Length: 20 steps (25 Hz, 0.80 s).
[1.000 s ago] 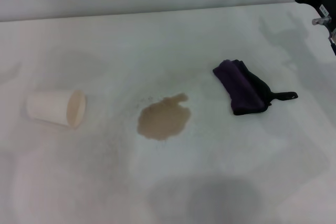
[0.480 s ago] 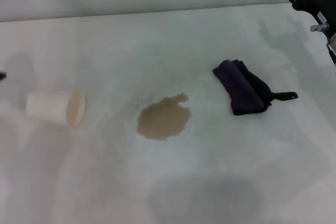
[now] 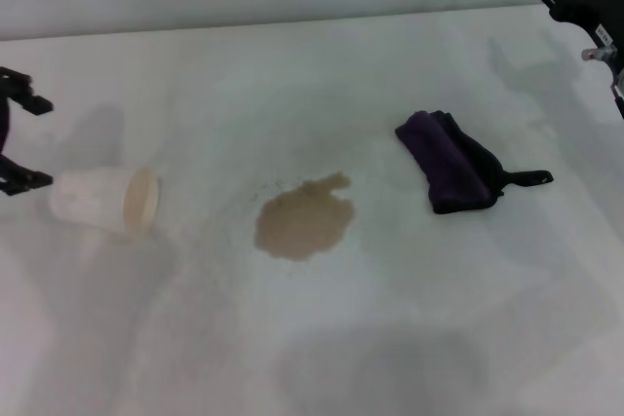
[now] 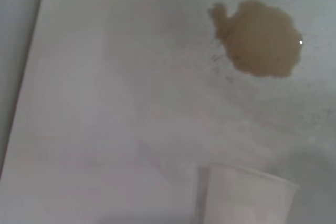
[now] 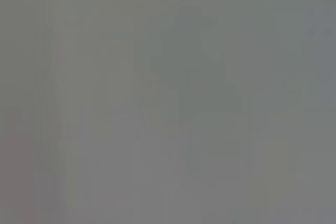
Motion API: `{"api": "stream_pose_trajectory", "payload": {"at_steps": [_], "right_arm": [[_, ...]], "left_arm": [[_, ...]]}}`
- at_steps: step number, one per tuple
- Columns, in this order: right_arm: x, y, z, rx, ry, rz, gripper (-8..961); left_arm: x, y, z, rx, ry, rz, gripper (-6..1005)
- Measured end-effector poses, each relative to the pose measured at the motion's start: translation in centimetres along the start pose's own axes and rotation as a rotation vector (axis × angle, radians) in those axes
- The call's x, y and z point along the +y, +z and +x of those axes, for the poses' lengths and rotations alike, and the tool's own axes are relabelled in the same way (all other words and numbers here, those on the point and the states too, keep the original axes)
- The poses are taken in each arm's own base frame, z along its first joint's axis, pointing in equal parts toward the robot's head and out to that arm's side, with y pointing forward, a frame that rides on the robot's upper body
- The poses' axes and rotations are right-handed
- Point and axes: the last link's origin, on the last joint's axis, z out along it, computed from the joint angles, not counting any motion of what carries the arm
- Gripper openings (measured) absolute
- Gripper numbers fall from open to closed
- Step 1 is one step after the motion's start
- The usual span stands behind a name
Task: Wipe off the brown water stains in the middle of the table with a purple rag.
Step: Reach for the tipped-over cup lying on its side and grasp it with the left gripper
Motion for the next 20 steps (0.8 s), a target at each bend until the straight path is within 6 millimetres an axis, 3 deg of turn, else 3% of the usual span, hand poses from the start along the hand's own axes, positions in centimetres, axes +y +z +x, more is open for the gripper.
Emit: {"api": "stream_pose_trajectory", "payload": {"at_steps": [9, 20], "right_arm": [[-0.4, -0.2, 0.0, -0.004, 0.008, 0.022, 872], [-0.5, -0.2, 0.0, -0.002, 0.008, 0.024, 871]], "left_arm": [[-0.9, 4.0, 0.0, -0.042, 0.07, 0.014, 885], [0.3, 6.9, 1.0, 0.006, 0.124, -0.063, 883]]}}
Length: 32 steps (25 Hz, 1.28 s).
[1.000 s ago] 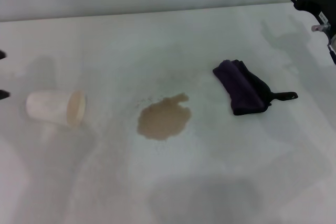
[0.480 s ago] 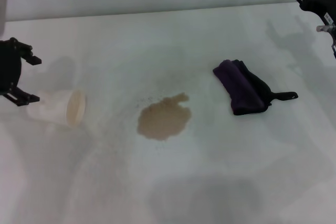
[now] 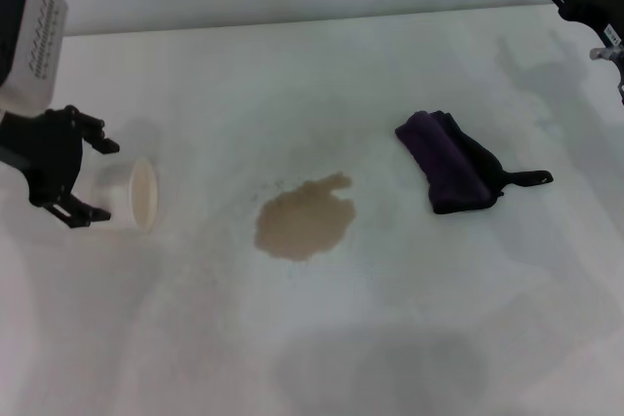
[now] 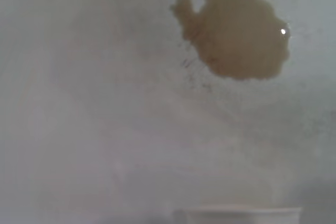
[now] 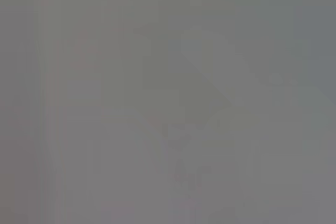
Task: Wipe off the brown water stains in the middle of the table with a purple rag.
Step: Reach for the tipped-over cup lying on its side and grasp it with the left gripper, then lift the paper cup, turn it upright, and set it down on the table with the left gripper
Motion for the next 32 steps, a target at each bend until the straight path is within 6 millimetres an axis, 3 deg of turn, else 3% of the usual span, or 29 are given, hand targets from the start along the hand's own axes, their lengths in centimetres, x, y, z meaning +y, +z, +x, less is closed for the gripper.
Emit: {"api": "stream_pose_trajectory", "payload": {"at_steps": [16, 20, 27, 32], "right_arm": [[0.1, -0.4, 0.2, -0.003, 0.014, -0.013, 871], [0.2, -0.4, 0.1, -0.004, 0.013, -0.016, 871], [0.2, -0.3, 0.1, -0.007, 0.014, -0.016, 871], [0.2, -0.2, 0.0, -0.011, 0.016, -0.013, 871]], "left_arm": [[1.8, 2.9, -1.7, -0.025, -0.04, -0.006, 879], [1.5, 2.8, -1.5, 0.005, -0.076, 0.032, 816], [-0.4, 2.0, -0.7, 0.134, -0.198, 0.184, 785], [-0.8, 1.9, -0.1, 0.345, -0.319, 0.325, 784]]}}
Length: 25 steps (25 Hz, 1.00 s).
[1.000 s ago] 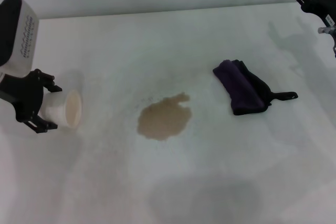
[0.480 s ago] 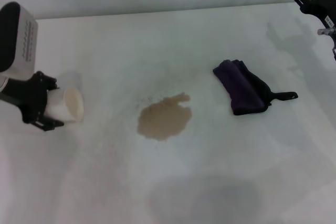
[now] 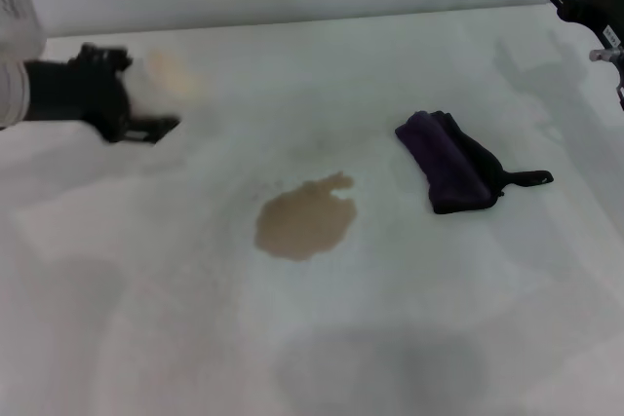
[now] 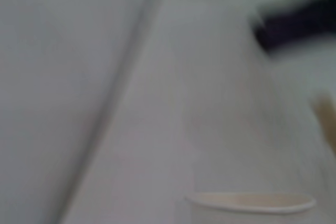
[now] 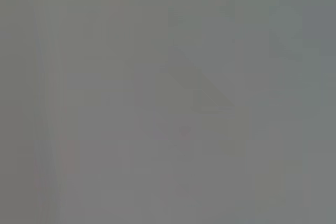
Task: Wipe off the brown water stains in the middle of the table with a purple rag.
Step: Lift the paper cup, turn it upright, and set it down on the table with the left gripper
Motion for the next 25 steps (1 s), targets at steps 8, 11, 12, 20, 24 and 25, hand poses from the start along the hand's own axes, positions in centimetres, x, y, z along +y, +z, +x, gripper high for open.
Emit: {"api": "stream_pose_trajectory", "payload": {"at_steps": [8, 11, 12, 20, 24, 25], "right_arm": [[0.2, 0.7, -0.5, -0.014, -0.003, -0.004, 870], [0.3, 1.0, -0.7, -0.018, -0.004, -0.009, 870], [0.4, 1.1, -0.7, -0.02, -0.004, -0.011, 870], [0.7, 1.6, -1.0, -0.026, -0.004, -0.021, 870], [0.8, 1.5, -0.9, -0.021, -0.001, -0.022, 870], [0.9, 1.5, -0.9, -0.02, -0.001, -0.022, 870]], "left_arm": [[4.0, 1.6, -1.8, 0.396, -0.231, 0.255, 786], [5.8, 1.8, -2.8, 0.489, -0.329, 0.388, 787], [6.6, 1.8, -3.2, 0.518, -0.363, 0.447, 787], [11.1, 2.3, -5.1, 0.562, -0.657, 0.667, 789], [11.9, 3.5, -6.0, 0.462, -0.713, 0.637, 790], [12.1, 3.8, -6.3, 0.431, -0.728, 0.628, 790]]}}
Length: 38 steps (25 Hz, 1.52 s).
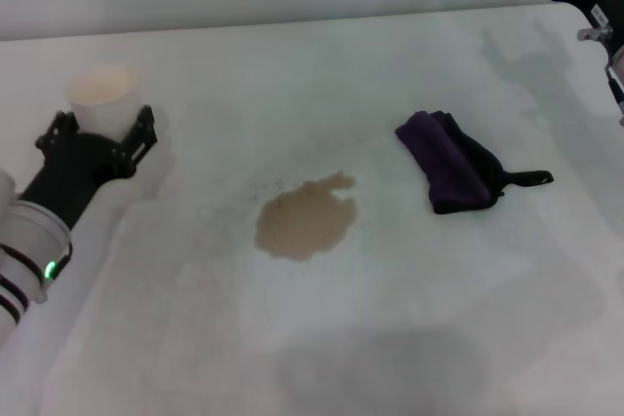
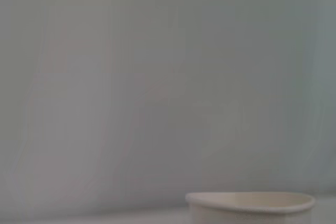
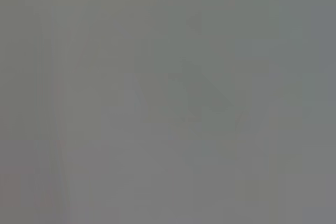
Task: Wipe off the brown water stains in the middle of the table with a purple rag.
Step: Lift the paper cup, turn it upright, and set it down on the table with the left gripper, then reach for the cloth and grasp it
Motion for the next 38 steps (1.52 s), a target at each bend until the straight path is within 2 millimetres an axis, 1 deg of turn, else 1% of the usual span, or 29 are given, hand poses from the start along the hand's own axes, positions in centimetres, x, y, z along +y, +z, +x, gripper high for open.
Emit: {"api": "stream_pose_trajectory", "payload": {"at_steps": [5, 21, 25, 31, 34, 38], "right_arm": [[0.0, -0.1, 0.1, 0.003, 0.0, 0.001, 870], [0.2, 0.0, 0.1, 0.004, -0.004, -0.013, 869], [0.3, -0.1, 0.1, 0.004, 0.012, -0.014, 869], [0.2, -0.1, 0.1, 0.004, 0.02, -0.013, 869], [0.2, -0.2, 0.1, 0.004, 0.019, -0.013, 869], [0.2, -0.2, 0.2, 0.005, 0.019, -0.014, 869]], "left_arm": [[0.1, -0.1, -1.1, -0.072, -0.009, 0.011, 791], [-0.1, -1.0, -2.7, -0.15, -0.016, 0.036, 796], [0.1, -1.4, -3.0, -0.146, 0.021, 0.035, 795], [0.9, -1.9, -3.3, -0.14, 0.062, 0.023, 887], [0.9, -2.3, -3.6, -0.144, 0.055, 0.028, 887], [0.9, -3.4, -4.1, -0.133, 0.033, 0.044, 888]]}}
